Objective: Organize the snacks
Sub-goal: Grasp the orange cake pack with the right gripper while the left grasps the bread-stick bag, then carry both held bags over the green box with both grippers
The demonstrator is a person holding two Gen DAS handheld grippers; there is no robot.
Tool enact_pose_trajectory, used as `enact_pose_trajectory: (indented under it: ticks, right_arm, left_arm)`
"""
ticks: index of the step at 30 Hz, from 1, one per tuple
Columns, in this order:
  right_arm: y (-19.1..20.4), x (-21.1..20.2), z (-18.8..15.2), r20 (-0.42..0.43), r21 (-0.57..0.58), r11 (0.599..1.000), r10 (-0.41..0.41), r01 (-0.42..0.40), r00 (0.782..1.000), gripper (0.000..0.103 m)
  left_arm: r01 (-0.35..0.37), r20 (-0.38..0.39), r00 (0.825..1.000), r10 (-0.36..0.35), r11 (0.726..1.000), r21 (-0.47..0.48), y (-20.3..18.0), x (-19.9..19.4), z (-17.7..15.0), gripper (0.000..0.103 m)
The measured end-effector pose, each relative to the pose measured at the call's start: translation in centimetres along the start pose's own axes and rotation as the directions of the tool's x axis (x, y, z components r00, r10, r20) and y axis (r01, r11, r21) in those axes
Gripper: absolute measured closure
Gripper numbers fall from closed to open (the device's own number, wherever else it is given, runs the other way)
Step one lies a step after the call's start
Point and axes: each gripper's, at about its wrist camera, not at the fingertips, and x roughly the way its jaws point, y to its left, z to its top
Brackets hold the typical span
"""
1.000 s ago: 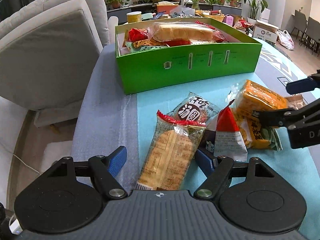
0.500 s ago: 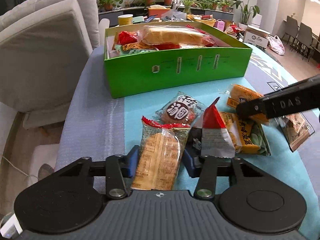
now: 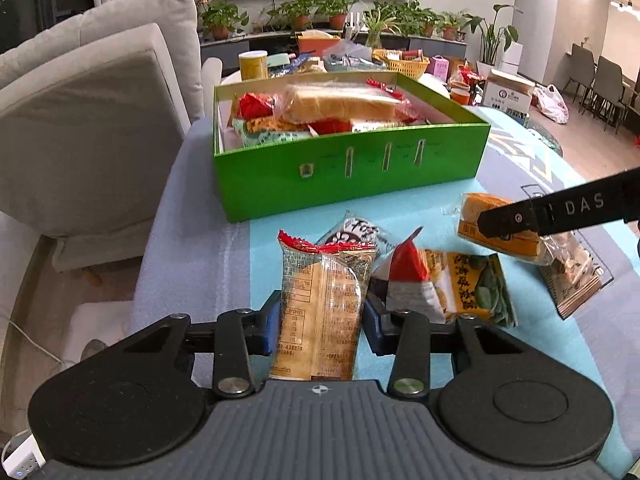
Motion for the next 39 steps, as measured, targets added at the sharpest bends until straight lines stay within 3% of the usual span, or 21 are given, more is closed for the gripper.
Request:
enact_pose_trajectory:
  ticks: [18,39]
  right_arm:
    - [-0.2,-4.0,1.7,0.126,0.031,0.998,0.045,-0.049,0.991,0.056]
    - [0.4,-6.9,9.3,0.277,0.055,0.996,0.052,-0.070,0.960,0.056]
  left_arm:
    - [-0.006,0.068,0.998,0.008,1.000,-0.026,-1.0,-1.9,2.5,0.065]
    - [0.012,0.227,0.974,-0.009,1.000,-0.011,-1.8,-2.6,12.2,0.065]
